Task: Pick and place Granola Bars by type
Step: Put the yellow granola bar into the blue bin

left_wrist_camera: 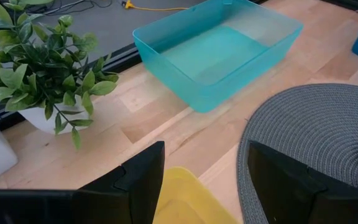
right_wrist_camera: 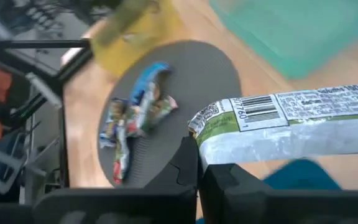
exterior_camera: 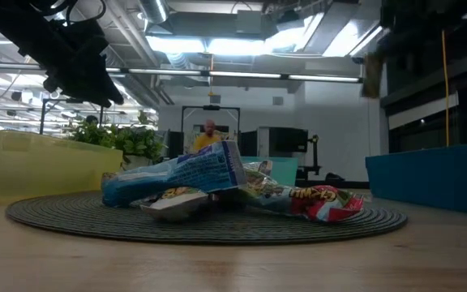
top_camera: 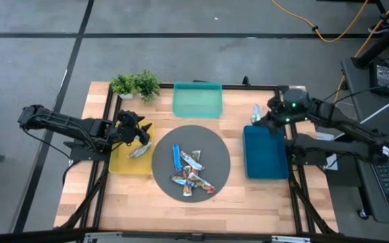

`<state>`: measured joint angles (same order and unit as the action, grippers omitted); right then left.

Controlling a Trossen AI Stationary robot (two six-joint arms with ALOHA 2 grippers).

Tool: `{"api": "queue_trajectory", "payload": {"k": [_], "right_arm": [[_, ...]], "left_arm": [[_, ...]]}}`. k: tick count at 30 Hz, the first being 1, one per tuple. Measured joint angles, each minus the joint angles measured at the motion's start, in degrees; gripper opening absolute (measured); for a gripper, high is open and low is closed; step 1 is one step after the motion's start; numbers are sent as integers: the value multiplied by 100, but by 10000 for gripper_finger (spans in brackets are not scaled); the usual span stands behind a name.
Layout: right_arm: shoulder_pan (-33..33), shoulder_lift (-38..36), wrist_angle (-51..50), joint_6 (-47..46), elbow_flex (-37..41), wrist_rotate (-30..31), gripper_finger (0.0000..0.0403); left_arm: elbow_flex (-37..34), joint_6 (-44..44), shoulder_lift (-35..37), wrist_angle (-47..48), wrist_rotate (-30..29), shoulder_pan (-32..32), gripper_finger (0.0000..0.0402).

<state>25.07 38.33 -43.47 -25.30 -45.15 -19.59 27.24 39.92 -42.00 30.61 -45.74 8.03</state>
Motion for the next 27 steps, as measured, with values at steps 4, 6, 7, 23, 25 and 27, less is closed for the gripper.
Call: {"api": "queue_trajectory", "payload": {"k": [4, 6, 7, 23, 25, 27], "right_arm": [[-264, -98, -105, -715, 381, 685, 2], [-398, -105, -220, -1099, 556, 1035, 2], [-476, -101, -291, -1280, 642, 1145, 2], [-1754, 42, -533, -2992, 1656, 1396, 2], [-1872, 114, -524, -3107, 1747, 1438, 2], [-1957, 182, -523, -3175, 1828, 1498, 2]], "left_arm": [[0, -2, 0, 0, 0, 0, 218], [0, -2, 0, 0, 0, 0, 218], [0, -3, 0, 0, 0, 0, 218], [0, 88, 0, -1, 0, 0, 218], [0, 90, 0, -1, -2, 0, 218], [0, 90, 0, 0, 0, 0, 218]]}}
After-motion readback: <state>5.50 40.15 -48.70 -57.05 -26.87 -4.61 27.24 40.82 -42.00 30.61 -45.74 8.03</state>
